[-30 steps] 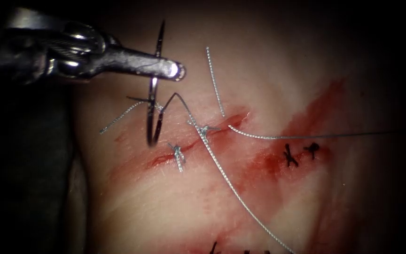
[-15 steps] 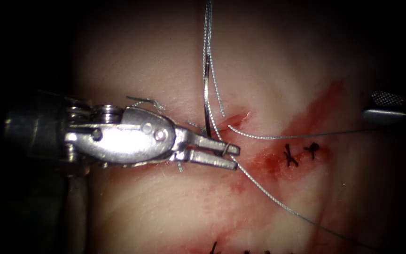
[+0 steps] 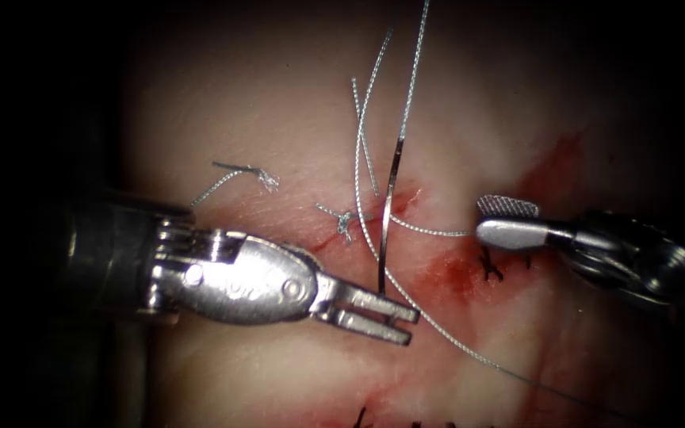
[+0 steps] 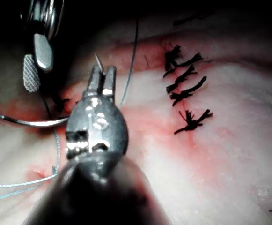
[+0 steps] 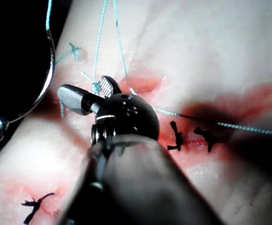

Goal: Wound Closure

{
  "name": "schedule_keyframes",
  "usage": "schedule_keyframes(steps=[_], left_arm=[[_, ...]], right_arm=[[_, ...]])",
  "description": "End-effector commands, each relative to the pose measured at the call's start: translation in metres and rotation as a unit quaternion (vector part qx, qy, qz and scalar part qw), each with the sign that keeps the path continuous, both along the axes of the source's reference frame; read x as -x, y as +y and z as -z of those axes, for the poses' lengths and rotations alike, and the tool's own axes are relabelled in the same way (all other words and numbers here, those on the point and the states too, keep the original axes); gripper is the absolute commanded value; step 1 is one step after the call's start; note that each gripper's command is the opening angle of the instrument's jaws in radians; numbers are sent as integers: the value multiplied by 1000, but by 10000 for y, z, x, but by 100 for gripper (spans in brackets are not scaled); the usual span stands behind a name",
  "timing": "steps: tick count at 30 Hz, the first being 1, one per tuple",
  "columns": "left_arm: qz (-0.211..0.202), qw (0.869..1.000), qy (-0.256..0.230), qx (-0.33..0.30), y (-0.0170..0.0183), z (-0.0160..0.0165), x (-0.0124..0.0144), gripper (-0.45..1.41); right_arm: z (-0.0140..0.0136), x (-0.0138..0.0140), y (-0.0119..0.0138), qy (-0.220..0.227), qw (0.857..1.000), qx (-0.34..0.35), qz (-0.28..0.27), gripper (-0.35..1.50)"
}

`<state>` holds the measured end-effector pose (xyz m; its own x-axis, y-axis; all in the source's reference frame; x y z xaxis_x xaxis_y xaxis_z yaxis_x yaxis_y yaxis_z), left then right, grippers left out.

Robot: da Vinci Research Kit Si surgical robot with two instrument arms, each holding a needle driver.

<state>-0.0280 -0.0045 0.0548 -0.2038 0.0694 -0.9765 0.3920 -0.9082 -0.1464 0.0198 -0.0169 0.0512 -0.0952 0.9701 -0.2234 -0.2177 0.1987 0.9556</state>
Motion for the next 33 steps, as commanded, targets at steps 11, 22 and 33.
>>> schedule_keyframes(steps=[11, 22, 33], left_arm=[[-17, 1000, -13, 0, -18, 3, 20, -45], [-34, 999, -22, 5, -25, 3, 28, -45], [-34, 999, -22, 5, -27, 7, 34, -45]], right_arm=[[10, -32, 1, 60, 998, 7, 2, 57], [14, -39, 5, 58, 998, 2, -3, 42], [12, -45, 6, 56, 998, 3, -7, 46]])
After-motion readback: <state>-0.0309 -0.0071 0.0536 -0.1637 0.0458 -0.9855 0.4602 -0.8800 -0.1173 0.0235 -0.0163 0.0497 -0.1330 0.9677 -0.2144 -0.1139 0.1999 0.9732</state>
